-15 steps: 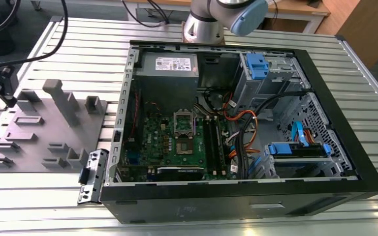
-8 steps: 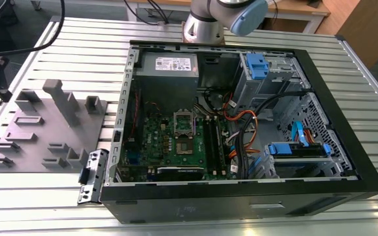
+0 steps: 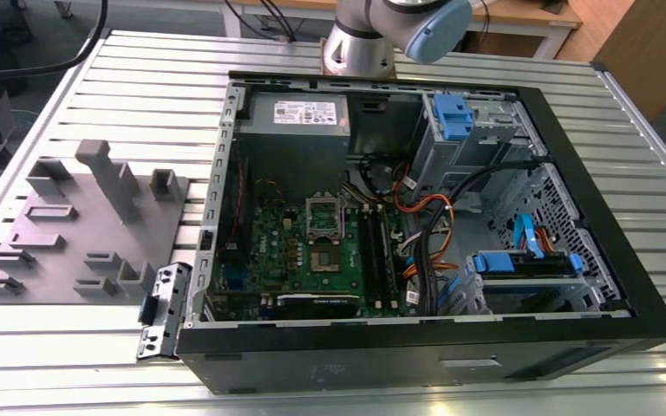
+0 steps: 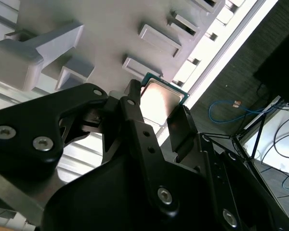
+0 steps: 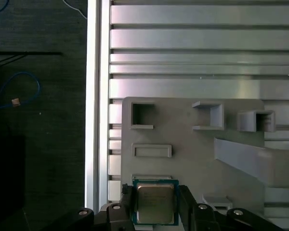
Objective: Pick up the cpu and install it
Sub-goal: 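Pick up the cpu and move it towards the insertion slot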
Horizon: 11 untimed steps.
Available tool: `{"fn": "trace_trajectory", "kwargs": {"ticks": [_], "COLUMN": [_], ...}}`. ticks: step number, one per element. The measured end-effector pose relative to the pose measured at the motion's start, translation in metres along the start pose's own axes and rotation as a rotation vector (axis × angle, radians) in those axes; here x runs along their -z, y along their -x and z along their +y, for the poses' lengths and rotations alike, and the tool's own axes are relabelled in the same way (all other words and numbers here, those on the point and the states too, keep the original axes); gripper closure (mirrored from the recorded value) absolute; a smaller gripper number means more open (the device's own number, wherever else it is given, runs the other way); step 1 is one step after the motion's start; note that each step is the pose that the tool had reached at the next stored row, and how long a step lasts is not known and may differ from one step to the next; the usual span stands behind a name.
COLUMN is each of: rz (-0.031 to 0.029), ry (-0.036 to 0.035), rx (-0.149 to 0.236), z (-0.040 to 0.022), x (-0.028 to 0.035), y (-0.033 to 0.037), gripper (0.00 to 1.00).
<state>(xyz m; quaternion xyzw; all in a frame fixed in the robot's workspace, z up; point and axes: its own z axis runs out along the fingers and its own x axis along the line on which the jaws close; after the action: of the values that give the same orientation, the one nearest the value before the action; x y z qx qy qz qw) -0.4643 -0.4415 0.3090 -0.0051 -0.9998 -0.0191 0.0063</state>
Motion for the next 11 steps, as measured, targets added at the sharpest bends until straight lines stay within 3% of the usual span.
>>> {"fn": "trace_trajectory", "kwargs": {"ticks": [11], "rz": [0.0001], "ry": [0.0000], "rx": [0.000], "z": [0.0003], "x": [0.0066], "y": [-0.0001], "gripper": [0.53]}}
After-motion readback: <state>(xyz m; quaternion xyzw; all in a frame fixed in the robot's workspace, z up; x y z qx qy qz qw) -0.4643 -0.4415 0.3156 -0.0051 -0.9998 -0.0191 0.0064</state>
